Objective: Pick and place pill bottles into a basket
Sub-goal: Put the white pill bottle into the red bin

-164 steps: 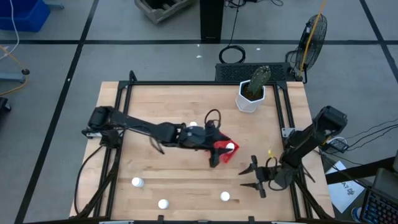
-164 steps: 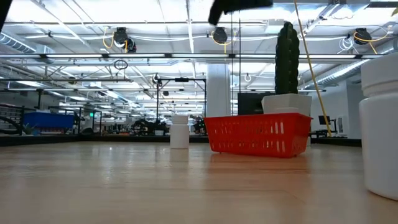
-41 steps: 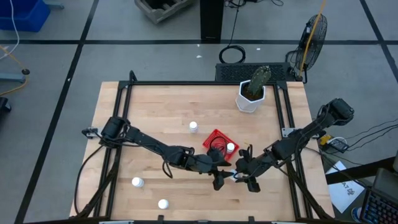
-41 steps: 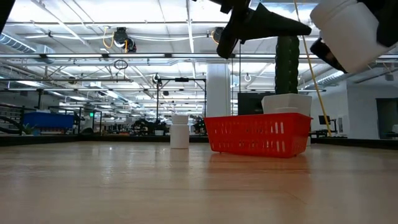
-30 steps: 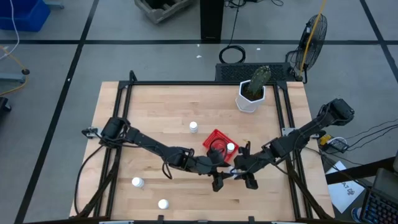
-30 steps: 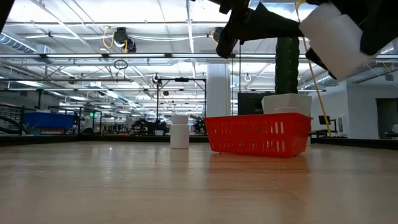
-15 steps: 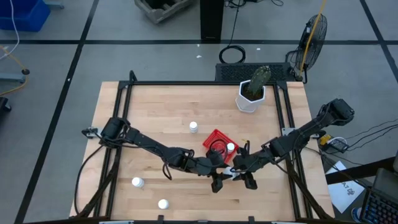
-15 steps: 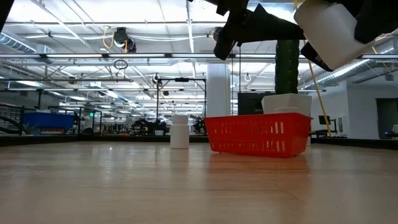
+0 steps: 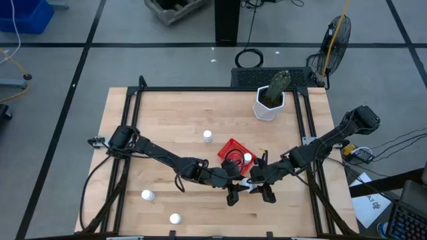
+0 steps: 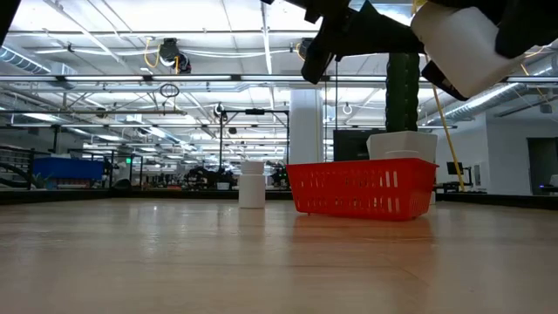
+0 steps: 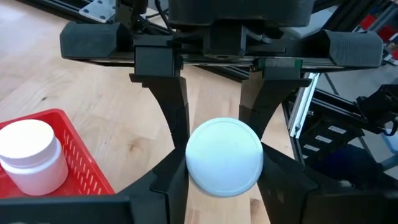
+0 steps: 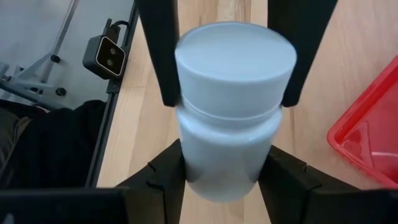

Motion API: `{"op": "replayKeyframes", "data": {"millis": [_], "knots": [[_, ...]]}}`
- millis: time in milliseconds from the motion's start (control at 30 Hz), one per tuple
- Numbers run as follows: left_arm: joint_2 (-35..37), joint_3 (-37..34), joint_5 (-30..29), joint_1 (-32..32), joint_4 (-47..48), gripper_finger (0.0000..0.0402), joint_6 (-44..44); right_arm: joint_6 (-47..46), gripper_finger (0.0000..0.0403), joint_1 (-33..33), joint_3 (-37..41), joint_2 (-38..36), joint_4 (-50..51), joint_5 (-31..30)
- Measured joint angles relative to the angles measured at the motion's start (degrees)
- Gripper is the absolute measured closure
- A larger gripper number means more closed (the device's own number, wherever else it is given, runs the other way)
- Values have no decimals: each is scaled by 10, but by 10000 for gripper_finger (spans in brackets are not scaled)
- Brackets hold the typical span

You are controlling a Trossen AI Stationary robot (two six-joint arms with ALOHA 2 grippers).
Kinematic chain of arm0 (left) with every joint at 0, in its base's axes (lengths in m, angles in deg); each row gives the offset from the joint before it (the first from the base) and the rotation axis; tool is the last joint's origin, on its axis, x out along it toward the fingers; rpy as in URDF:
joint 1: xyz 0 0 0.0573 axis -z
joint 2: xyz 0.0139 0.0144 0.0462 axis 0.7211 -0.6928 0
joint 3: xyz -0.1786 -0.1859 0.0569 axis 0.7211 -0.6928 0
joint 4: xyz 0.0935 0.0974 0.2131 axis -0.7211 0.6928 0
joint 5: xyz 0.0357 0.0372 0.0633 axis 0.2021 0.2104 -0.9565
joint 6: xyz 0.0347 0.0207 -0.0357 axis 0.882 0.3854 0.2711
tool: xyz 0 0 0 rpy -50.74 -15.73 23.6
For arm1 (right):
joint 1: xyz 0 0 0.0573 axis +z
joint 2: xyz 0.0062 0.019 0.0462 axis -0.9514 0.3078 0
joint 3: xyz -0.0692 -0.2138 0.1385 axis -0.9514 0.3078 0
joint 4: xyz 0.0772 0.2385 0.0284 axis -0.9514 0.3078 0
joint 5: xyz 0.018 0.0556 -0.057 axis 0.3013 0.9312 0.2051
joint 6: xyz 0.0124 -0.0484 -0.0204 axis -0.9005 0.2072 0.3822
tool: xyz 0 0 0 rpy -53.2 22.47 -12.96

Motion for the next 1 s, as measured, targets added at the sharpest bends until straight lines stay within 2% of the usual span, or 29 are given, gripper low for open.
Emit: {"op": "replayKeyframes", "data": {"millis": [133,367,500,767,1000], "knots": [[-1,0,0,0,-3,241,2,5,245,0,0,0,-1,-1],[17,0,7,-2,16,241,17,32,164,1,0,0,-23,-5],[54,0,5,-5,72,241,27,44,139,3,-1,0,-33,-15],[121,0,-16,-25,195,241,39,46,140,12,0,0,-23,-30],[132,0,-46,-72,282,241,47,34,145,49,7,0,-26,-67]]}}
